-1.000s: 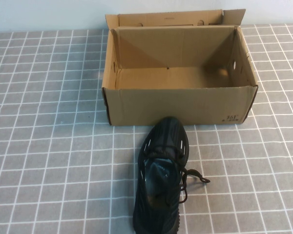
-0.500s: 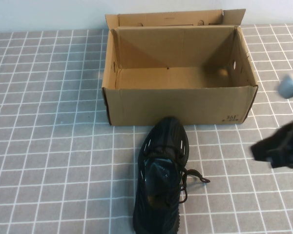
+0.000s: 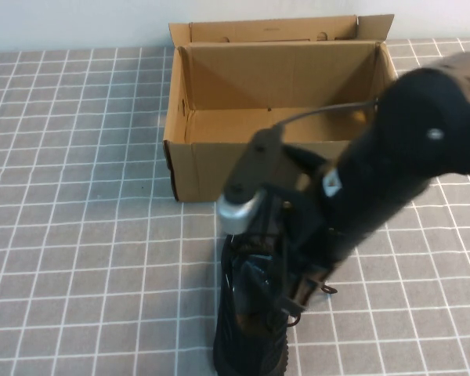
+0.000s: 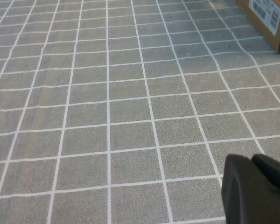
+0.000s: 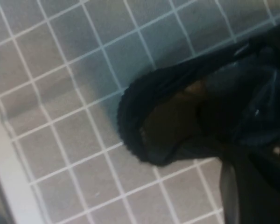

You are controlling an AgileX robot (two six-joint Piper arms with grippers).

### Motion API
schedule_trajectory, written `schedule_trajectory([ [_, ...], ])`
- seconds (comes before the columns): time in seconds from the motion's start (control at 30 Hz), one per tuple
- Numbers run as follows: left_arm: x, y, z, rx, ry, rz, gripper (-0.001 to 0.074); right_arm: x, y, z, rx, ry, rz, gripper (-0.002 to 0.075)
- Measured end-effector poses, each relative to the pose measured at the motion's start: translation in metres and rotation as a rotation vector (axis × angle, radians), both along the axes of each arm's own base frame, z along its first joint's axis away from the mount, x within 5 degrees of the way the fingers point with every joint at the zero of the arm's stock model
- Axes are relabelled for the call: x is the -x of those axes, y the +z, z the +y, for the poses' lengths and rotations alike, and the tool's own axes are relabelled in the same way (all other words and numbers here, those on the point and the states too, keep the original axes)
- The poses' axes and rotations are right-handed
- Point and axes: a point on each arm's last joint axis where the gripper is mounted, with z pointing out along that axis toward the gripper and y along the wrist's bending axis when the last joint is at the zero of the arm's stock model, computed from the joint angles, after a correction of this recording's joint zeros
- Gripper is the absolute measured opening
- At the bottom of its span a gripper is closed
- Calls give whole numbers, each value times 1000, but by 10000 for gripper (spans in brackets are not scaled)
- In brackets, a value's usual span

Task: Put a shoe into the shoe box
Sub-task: Pick up the shoe from the table

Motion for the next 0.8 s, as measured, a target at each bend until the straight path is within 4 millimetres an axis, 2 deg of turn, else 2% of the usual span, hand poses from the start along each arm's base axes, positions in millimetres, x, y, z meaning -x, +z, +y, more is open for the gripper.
schedule_trajectory([
  [0.1, 0, 0, 0, 0, 0, 0, -1, -12, -2, 12, 25, 27, -29, 67],
  [0.3, 0, 0, 0, 0, 0, 0, -1, -31, -9, 25, 71, 40, -86, 283],
  [0.37, 0, 0, 0, 0, 0, 0, -1, -36, -12, 27, 83, 42, -110, 324],
  [0.5, 0, 0, 0, 0, 0, 0, -1, -43, -19, 29, 108, 45, -146, 352],
  [0.8, 0, 0, 0, 0, 0, 0, -1, -51, -22, 34, 94, 42, -201, 358],
])
